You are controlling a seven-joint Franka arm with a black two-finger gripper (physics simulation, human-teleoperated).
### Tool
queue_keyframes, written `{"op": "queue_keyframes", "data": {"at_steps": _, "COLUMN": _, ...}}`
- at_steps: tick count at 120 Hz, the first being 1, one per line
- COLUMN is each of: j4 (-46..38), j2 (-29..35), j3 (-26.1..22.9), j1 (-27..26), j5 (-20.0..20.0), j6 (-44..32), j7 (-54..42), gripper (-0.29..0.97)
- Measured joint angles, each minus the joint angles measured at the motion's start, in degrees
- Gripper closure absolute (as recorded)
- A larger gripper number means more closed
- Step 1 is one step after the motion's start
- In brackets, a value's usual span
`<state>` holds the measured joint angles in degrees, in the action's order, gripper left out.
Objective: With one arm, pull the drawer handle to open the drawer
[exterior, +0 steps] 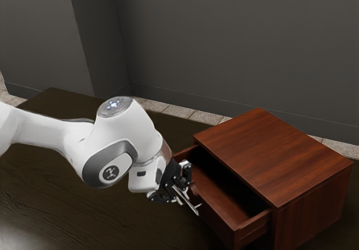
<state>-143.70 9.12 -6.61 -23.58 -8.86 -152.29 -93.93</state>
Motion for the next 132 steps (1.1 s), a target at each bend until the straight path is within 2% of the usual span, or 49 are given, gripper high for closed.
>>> {"op": "queue_keyframes", "data": {"at_steps": 122, "j4": -9.2, "j2": 11.2, "j3": 0.1, "j1": 0.0, "j5": 0.0, "j6": 0.9, "j7": -0.1, "gripper": 0.66}}
{"op": "queue_keyframes", "data": {"at_steps": 132, "j4": -9.3, "j2": 14.2, "j3": 0.2, "j1": 0.0, "j5": -0.1, "j6": 1.9, "j7": -0.2, "gripper": 0.65}}
